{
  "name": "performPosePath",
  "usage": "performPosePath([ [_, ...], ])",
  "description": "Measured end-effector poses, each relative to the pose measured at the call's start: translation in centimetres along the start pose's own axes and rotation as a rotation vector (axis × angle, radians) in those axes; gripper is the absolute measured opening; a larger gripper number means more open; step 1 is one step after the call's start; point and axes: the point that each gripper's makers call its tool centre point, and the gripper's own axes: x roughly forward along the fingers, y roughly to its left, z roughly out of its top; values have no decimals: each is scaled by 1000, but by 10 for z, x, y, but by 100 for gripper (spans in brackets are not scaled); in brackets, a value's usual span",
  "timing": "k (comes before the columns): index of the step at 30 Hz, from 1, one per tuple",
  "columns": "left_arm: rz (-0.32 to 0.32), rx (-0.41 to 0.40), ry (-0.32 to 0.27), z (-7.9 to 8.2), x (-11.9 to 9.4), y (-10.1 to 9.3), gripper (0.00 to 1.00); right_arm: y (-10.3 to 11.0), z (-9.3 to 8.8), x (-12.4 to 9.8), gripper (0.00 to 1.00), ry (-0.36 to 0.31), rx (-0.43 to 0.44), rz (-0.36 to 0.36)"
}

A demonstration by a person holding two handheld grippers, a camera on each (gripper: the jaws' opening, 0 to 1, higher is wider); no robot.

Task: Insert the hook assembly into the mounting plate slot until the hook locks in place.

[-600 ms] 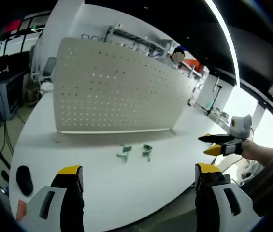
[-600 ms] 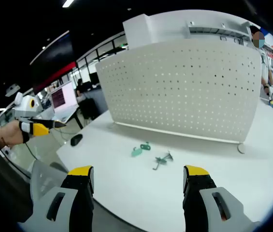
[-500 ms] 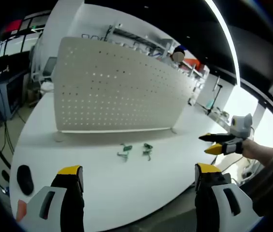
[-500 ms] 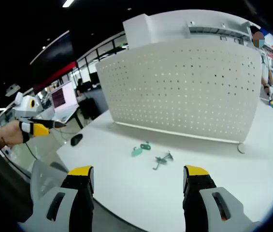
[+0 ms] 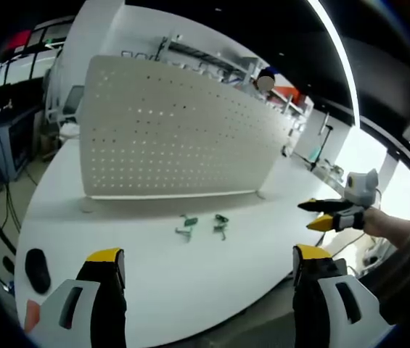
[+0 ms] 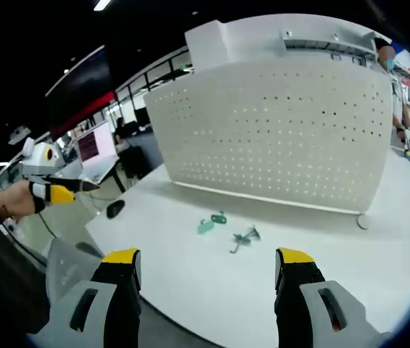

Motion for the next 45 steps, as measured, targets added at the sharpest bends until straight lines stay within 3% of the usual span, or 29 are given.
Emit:
performPosePath([
  [45,-6,16,19,-5,2,3,95,-9,-6,-6,75,3,18,-33],
])
